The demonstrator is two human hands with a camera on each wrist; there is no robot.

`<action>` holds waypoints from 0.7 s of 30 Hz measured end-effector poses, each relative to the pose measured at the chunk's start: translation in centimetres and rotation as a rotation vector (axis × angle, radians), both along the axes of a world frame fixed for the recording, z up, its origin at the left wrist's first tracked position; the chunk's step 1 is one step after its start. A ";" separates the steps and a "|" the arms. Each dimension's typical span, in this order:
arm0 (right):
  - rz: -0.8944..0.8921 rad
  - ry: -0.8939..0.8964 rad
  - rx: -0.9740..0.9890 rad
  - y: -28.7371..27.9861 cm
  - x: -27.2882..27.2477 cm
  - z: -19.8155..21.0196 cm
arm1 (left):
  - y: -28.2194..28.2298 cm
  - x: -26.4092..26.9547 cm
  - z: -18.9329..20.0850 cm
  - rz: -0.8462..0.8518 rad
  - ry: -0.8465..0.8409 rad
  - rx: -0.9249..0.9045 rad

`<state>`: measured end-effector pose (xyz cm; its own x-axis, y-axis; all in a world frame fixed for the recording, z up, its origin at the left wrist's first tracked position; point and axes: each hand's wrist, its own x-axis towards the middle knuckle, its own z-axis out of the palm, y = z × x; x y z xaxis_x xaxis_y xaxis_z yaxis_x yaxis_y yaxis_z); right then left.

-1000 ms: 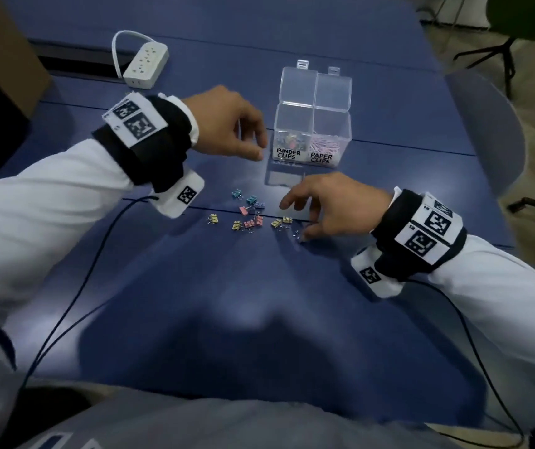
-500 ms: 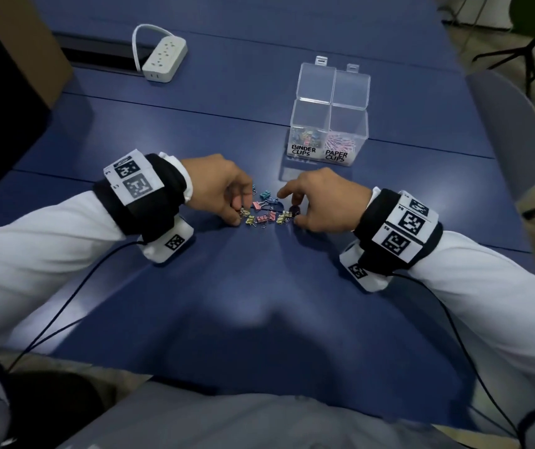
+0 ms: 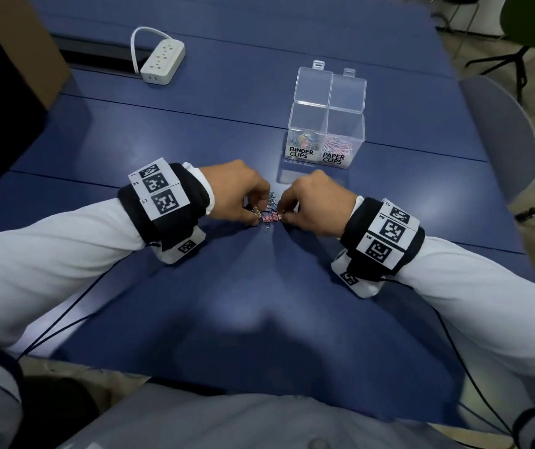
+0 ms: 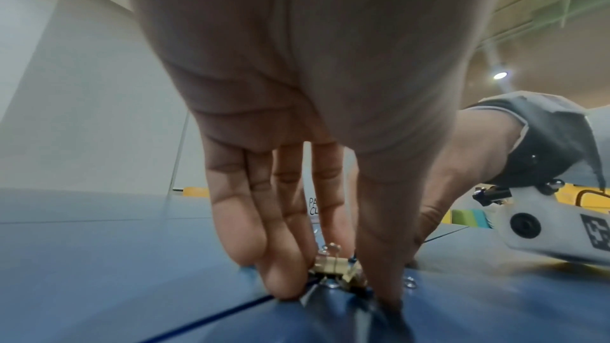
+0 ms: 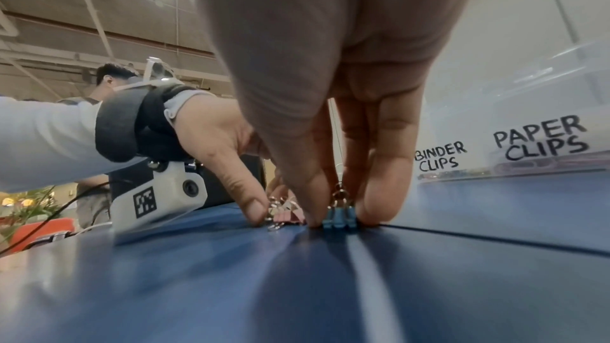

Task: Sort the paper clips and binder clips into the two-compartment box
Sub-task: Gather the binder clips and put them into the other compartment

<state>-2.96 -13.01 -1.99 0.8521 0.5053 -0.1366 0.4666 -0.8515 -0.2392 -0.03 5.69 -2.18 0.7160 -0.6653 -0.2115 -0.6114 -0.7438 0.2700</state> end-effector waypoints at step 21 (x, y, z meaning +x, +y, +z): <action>-0.344 -0.121 0.392 -4.0 9.2 3.9 | 0.2 1.0 -0.2 0.013 0.081 -0.110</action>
